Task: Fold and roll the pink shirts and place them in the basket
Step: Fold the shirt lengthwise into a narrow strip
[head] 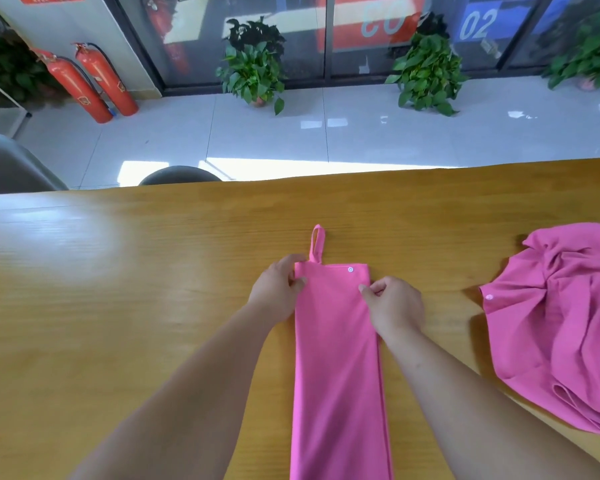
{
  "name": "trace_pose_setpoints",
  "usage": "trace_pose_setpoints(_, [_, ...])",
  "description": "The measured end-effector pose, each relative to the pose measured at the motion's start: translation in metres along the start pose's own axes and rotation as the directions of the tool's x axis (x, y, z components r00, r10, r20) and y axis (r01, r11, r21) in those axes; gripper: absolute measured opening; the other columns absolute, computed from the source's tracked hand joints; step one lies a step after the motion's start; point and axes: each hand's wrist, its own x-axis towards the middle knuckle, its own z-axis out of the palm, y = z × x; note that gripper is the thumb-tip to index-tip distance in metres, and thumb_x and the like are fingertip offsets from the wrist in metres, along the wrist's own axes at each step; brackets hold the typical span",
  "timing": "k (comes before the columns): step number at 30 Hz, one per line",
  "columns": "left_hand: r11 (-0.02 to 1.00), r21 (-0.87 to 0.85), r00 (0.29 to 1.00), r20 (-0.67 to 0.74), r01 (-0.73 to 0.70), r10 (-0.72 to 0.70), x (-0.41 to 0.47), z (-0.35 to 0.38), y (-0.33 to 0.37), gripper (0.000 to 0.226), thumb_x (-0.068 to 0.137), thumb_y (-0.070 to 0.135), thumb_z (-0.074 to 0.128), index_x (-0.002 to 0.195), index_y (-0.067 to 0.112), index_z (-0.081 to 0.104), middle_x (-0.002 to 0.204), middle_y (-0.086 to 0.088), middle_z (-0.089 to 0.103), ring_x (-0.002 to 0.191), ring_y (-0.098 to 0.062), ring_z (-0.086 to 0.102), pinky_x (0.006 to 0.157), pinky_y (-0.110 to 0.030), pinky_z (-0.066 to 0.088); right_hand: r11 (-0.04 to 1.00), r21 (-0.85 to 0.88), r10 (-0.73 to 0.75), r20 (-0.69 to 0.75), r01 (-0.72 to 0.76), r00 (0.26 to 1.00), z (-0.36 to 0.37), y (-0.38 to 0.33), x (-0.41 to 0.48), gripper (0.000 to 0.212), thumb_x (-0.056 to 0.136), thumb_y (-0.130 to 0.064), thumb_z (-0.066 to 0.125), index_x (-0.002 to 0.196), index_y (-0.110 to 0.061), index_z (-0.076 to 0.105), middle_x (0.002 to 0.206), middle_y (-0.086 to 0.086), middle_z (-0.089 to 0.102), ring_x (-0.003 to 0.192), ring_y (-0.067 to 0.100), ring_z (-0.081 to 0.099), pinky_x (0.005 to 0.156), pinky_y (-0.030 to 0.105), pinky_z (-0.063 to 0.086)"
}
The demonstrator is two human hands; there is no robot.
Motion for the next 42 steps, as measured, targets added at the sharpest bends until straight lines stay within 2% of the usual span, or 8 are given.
trace_pose_setpoints(6, [1.000,0.024,0.994,0.108,0.000,-0.002,0.023,-0.017,0.001,0.026,0.096,0.027,0.073,0.115,0.035,0.058,0.084,0.005,0.068,0.067,-0.015,0.063,0.055,-0.033,0.050,0.991,-0.118,-0.061,0.066,0.068,0.996,-0.009,-0.010,0.028,0.036,0.088,-0.055,0.079,0.111,-0.031,0.066,0.105,-0.007,0.073,0.104,0.022,0.068,0.082,0.035,0.055])
trace_pose_setpoints(13, [0.999,-0.023,0.981,0.192,0.036,-0.031,0.031,-0.029,0.002,0.024,0.090,0.031,0.083,0.108,0.032,0.067,0.078,0.002,0.072,0.067,-0.015,0.066,0.071,-0.044,0.061,0.993,-0.107,-0.019,0.244,0.046,0.970,-0.023,-0.028,0.042,0.029,0.085,-0.049,0.085,0.075,-0.025,0.072,0.082,-0.002,0.075,0.082,0.021,0.070,0.076,0.037,0.060])
trace_pose_setpoints(20, [0.960,-0.270,0.982,0.189,0.079,-0.028,0.017,-0.050,0.006,0.025,0.086,0.024,0.089,0.095,0.017,0.067,0.092,-0.004,0.079,0.087,-0.020,0.077,0.083,-0.043,0.065,0.907,0.420,-0.177,0.352,0.014,0.919,-0.046,-0.017,0.039,0.014,0.087,-0.024,0.087,0.098,-0.030,0.080,0.091,-0.001,0.081,0.091,0.022,0.078,0.091,0.049,0.063])
trace_pose_setpoints(24, [0.636,-0.758,0.943,0.301,0.149,0.139,-0.008,-0.079,0.015,0.025,0.090,0.010,0.083,0.104,0.009,0.062,0.097,-0.018,0.074,0.095,-0.028,0.075,0.089,-0.040,0.062,0.678,0.735,-0.301,0.306,-0.023,0.903,-0.079,-0.023,0.017,0.015,0.090,-0.013,0.083,0.105,-0.010,0.079,0.098,0.009,0.081,0.089,0.017,0.077,0.085,0.031,0.063])
trace_pose_setpoints(29, [0.856,-0.514,0.995,0.100,0.052,-0.001,-0.022,-0.062,0.011,0.034,0.088,0.024,0.088,0.118,0.027,0.072,0.076,-0.002,0.066,0.080,-0.015,0.066,0.085,-0.037,0.054,0.753,0.658,-0.278,0.337,-0.014,0.900,-0.064,-0.027,0.005,0.012,0.094,-0.019,0.080,0.101,-0.009,0.077,0.094,0.006,0.081,0.086,0.019,0.074,0.078,0.034,0.061])
trace_pose_setpoints(32, [0.727,-0.687,0.999,0.036,0.005,0.027,-0.023,-0.065,0.011,0.037,0.087,0.025,0.089,0.121,0.030,0.074,0.083,-0.010,0.071,0.087,-0.018,0.069,0.094,-0.036,0.056,0.664,0.748,-0.315,0.284,-0.003,0.906,-0.072,-0.030,0.012,0.014,0.096,-0.018,0.078,0.102,-0.006,0.073,0.097,0.011,0.080,0.084,0.016,0.073,0.079,0.034,0.062])
trace_pose_setpoints(35, [0.850,-0.527,0.999,0.022,-0.010,0.026,-0.030,-0.061,0.016,0.034,0.088,0.020,0.087,0.118,0.027,0.073,0.078,-0.003,0.074,0.076,-0.012,0.068,0.079,-0.035,0.055,0.727,0.686,-0.284,0.280,0.015,0.917,-0.059,-0.024,0.007,0.017,0.096,-0.021,0.078,0.100,-0.005,0.072,0.089,0.009,0.078,0.080,0.020,0.068,0.072,0.038,0.057])
trace_pose_setpoints(42, [0.752,-0.659,0.991,-0.118,-0.026,-0.069,-0.022,-0.045,0.024,0.033,0.089,0.026,0.086,0.119,0.031,0.072,0.088,-0.009,0.077,0.083,-0.013,0.070,0.089,-0.033,0.057,0.704,0.709,-0.202,0.140,0.044,0.969,-0.049,-0.025,0.015,0.013,0.094,-0.030,0.082,0.094,-0.018,0.077,0.091,0.005,0.080,0.080,0.015,0.070,0.077,0.039,0.053])
